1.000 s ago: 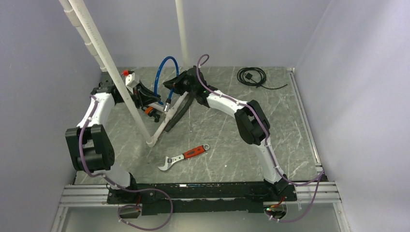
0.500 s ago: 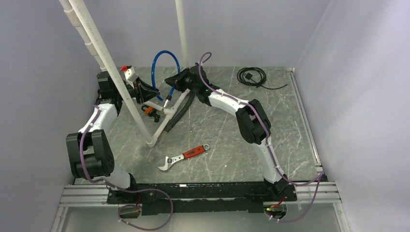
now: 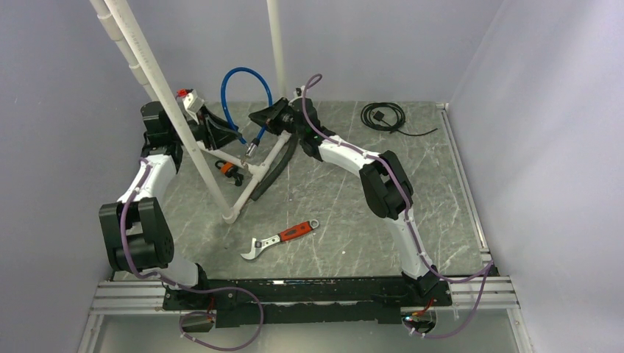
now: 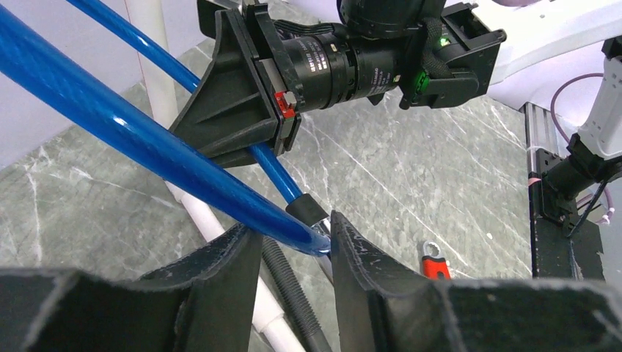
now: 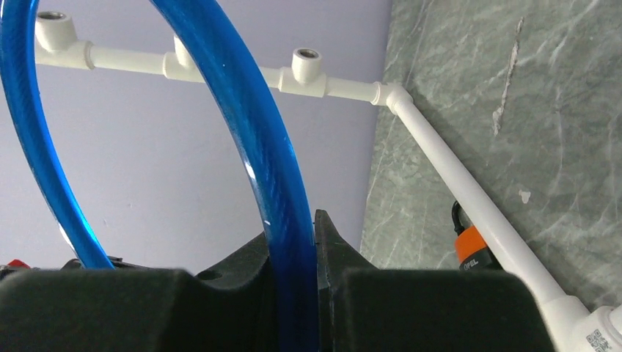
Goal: Lock with the key
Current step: Lock the lock.
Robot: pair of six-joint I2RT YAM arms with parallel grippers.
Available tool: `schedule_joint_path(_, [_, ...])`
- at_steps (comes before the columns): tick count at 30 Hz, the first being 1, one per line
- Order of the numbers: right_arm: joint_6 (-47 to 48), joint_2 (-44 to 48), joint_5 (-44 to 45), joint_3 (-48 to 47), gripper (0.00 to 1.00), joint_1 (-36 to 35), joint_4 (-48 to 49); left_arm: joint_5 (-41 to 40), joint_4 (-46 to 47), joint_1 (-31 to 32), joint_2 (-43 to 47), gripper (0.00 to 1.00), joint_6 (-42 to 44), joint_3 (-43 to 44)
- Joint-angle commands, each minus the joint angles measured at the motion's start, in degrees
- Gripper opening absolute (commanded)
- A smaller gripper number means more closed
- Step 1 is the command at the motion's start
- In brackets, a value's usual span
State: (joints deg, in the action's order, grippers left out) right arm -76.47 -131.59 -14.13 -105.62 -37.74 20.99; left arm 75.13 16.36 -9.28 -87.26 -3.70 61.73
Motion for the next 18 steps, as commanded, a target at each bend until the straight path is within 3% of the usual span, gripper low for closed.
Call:
schedule_joint_path(1, [0.5,4.3,-1.1,-1.3,0.00,0.5,7.3,-0.2,-1.1,-0.3,0.8,0.44,-1.1,4.0])
schedule_joint_path(6, [0.8,4.5,-1.5,-1.6,0.00,0.9,8.1,-1.5,0.4,-1.5,0.1,0.59,-5.3,4.1])
schedule_joint_path(12, [0.9,5.6,-1.9,-0.4,0.00,1.3,8.5,-2.4,5.6,-4.3,0.6,0.97,-12.5,2.3])
schedule_joint_path(18, [1.4,7.2,-2.4,1.4,0.00,1.3,9.0,-7.7,5.4,-8.3,2.8,1.00,-16.8,1.1])
